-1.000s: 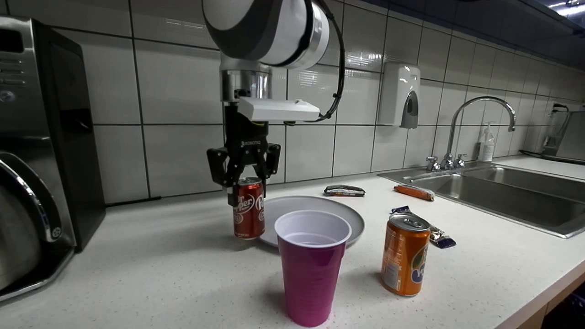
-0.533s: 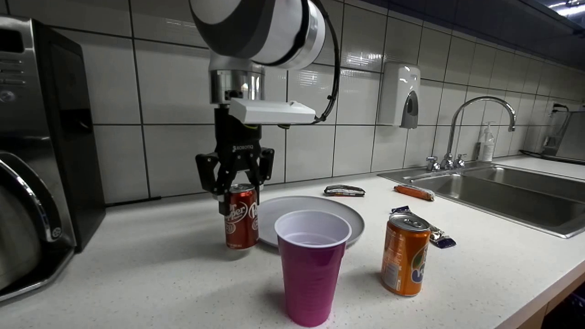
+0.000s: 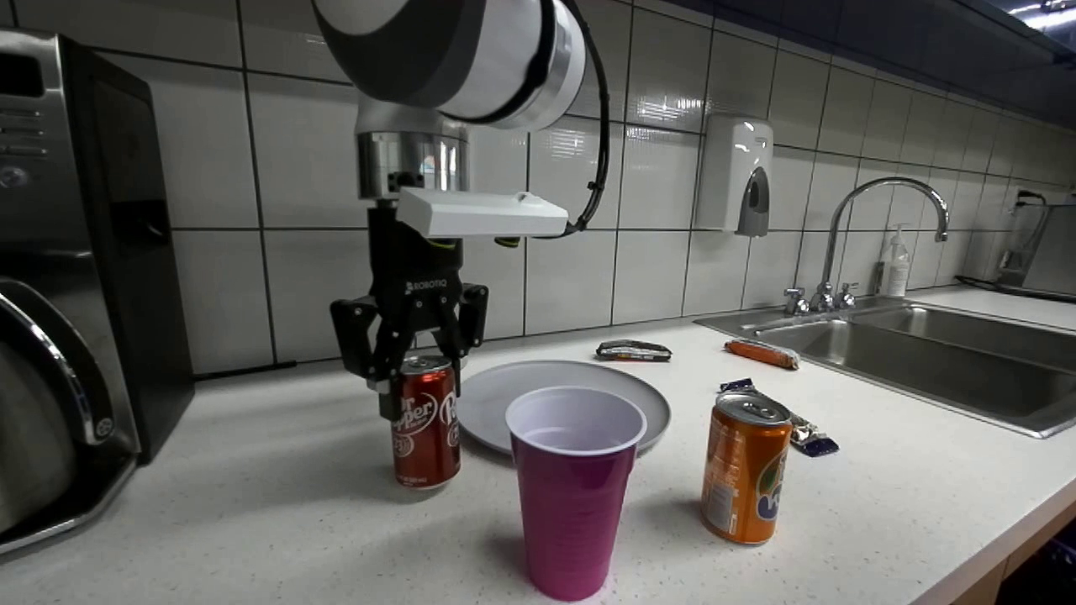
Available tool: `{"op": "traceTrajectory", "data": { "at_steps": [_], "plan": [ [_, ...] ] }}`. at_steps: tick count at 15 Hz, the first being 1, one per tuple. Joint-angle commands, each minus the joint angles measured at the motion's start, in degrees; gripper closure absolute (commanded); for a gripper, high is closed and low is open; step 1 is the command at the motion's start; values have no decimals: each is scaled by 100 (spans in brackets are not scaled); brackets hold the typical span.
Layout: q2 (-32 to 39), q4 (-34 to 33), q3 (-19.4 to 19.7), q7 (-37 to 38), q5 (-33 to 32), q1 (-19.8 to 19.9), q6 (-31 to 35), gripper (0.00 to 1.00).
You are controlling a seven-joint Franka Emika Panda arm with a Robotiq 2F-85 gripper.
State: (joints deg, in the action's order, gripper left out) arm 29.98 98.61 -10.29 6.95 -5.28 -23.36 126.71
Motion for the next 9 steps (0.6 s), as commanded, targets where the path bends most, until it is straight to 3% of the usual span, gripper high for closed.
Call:
{"op": "traceTrajectory", "data": {
  "at_steps": [1,8,9],
  "plan": [
    [-264,175,-67,5,-123,-16,-117,62],
    [-267,203,-75,-14,-118,-20,-116,62],
    [-268,204,-74,-14,-117,-19,-120,45]
  ]
}}
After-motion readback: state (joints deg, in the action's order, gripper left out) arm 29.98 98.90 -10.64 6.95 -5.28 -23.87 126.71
